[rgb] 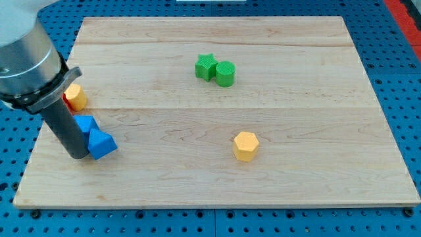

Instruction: Move the triangle towards the right

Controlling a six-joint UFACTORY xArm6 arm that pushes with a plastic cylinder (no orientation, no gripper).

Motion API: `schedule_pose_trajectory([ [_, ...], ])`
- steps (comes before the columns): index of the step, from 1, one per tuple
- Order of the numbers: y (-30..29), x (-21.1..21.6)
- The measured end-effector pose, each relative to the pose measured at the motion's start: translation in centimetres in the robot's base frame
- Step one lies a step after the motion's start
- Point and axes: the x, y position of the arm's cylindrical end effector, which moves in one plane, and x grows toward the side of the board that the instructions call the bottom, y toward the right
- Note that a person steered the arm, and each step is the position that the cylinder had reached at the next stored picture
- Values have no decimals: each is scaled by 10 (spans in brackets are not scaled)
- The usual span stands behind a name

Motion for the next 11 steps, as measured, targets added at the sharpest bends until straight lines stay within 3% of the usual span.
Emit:
schedule_pose_trajectory([
  [3, 18, -12],
  [4, 58, -17],
  [7, 88, -66],
  [9, 177, -60],
  [11, 202, -38],
])
